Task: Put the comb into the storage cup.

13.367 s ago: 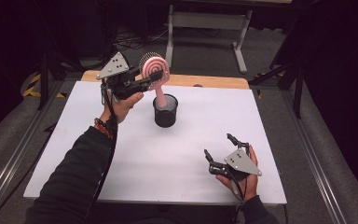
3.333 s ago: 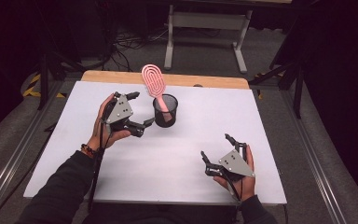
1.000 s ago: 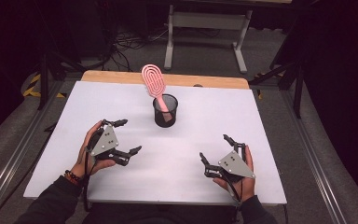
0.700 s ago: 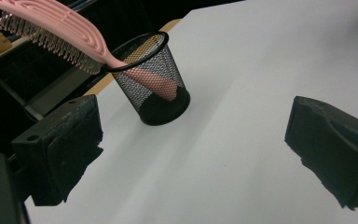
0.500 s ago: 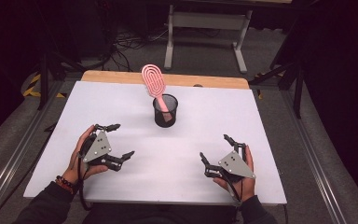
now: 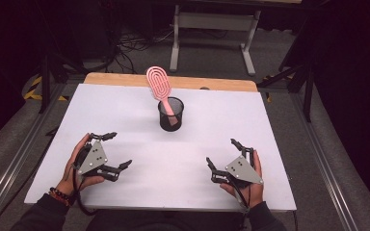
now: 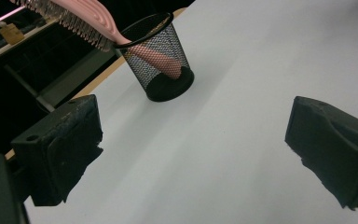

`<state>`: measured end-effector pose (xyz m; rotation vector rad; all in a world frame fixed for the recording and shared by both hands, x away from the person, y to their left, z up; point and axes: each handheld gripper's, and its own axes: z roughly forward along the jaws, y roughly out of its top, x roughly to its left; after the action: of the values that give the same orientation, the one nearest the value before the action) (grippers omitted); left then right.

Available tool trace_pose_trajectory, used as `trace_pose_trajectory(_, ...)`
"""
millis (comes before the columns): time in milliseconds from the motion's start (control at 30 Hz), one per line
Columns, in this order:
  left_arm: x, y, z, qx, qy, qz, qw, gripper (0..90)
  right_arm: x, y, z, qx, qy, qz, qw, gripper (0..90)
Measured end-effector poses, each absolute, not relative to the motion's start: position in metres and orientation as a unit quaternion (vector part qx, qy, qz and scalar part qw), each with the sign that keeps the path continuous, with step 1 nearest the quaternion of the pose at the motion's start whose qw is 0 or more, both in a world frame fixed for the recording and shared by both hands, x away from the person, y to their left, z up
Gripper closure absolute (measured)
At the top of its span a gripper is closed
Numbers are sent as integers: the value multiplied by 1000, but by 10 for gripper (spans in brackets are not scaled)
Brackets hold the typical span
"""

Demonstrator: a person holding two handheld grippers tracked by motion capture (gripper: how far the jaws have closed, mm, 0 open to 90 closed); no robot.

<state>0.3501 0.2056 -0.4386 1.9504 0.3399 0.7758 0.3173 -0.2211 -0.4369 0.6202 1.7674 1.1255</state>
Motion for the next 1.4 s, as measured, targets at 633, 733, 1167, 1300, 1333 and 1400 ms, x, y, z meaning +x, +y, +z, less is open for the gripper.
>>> trace_pose_trajectory(633,338,229,-453,799,166,316,485,48,317,-221,-437,252,717,457,461,61)
trace_pose_trajectory(733,336,234,-456,795,174,316,487,51,317,-221,-437,252,718,457,461,61)
trace_pose_trajectory(1167,334,249,-463,793,194,316,483,51,318,-221,-438,254,720,459,454,61)
trace_pose_trajectory(1300,334,253,-464,791,202,314,484,50,318,-222,-438,257,719,458,456,61)
trace_pose_trajectory(1333,333,253,-465,791,205,313,484,50,318,-222,-438,257,718,458,456,61)
trace_pose_trajectory(1400,333,255,-465,789,208,312,487,48,318,-223,-438,257,718,458,456,61)
